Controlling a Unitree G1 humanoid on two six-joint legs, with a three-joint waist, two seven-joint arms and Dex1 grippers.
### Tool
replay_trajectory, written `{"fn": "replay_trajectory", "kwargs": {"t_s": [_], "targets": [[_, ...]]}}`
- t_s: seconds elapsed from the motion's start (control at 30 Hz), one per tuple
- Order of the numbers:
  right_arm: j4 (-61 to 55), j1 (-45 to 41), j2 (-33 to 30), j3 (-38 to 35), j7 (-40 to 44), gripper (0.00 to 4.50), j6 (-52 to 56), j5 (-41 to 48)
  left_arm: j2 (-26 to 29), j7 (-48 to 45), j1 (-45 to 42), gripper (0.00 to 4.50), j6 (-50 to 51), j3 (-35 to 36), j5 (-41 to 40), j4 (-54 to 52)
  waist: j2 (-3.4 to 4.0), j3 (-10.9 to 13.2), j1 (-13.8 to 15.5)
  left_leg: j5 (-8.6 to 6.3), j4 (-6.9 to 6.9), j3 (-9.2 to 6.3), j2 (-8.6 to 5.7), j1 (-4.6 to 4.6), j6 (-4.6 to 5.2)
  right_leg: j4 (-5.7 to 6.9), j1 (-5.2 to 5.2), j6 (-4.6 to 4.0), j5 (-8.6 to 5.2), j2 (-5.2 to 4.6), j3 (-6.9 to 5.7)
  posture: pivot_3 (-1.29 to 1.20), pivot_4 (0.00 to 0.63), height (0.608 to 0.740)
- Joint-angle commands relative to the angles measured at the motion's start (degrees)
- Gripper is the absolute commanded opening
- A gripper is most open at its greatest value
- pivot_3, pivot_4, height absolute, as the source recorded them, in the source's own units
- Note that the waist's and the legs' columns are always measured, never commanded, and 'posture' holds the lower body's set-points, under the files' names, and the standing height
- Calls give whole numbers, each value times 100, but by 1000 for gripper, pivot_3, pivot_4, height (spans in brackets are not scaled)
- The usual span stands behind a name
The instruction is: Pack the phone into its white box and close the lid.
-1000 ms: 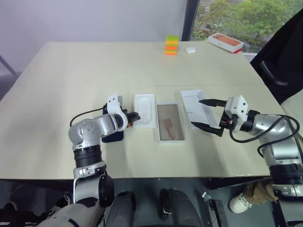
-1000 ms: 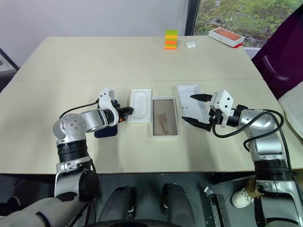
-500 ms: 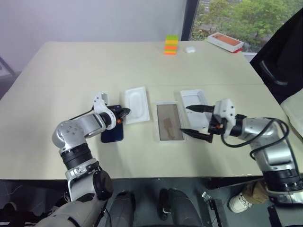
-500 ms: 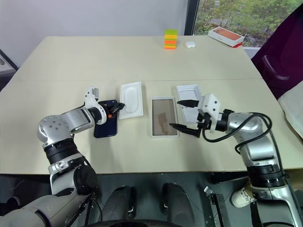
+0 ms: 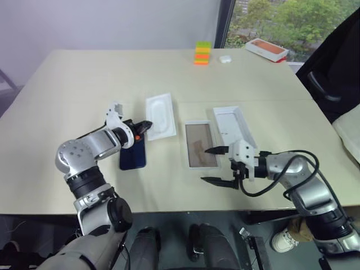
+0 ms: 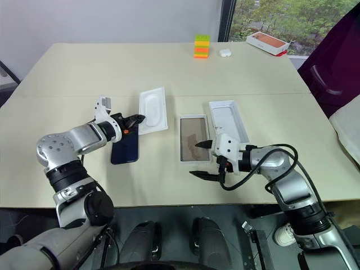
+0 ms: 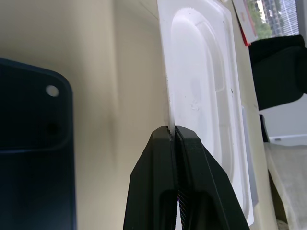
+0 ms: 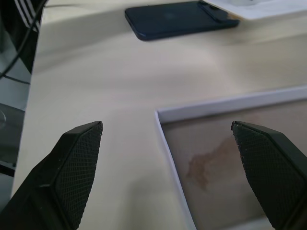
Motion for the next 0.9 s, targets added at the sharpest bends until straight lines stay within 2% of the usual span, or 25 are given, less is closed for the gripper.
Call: {"fn": "replay_trajectory", "kwargs": {"t_s": [0.03, 0.47, 0.63, 0.87, 0.9], "targets": [[-82, -169, -126, 217, 44, 4500, -339, -423, 92, -41, -76, 23, 11, 21, -172, -223, 0, 0, 9, 0, 0, 0, 0, -1, 0, -1, 0, 0, 0, 0, 0, 0, 150, 740], [305, -406, -110, 454, 199, 4500, -120, -676, 166, -46, -43, 23, -85, -1, -129, -188, -1, 0, 10, 0, 1, -1, -2, -2, -1, -1, 0, 0, 0, -3, -2, 0, 150, 740], [685, -531, -65, 674, 105, 2180, -305, -1094, 126, -22, -102, 0, -123, -71, -114, -166, -1, 0, 9, 0, 1, -1, -2, -2, -1, -1, 0, 0, 0, -4, -2, 0, 150, 740], [866, -593, -91, 797, 193, 2180, -271, -1291, 75, -34, -63, 0, -137, -168, -94, -174, -1, 0, 9, 0, 1, -1, -2, -2, -1, -2, 0, 0, 0, -3, -2, 0, 150, 740], [862, -596, -72, 803, 234, 1901, -201, -1264, 62, -29, -73, 0, -131, -160, -106, -172, -1, 0, 9, 0, 1, -1, -2, -2, -1, -2, 0, 0, 0, -3, -2, 0, 150, 740]]}}
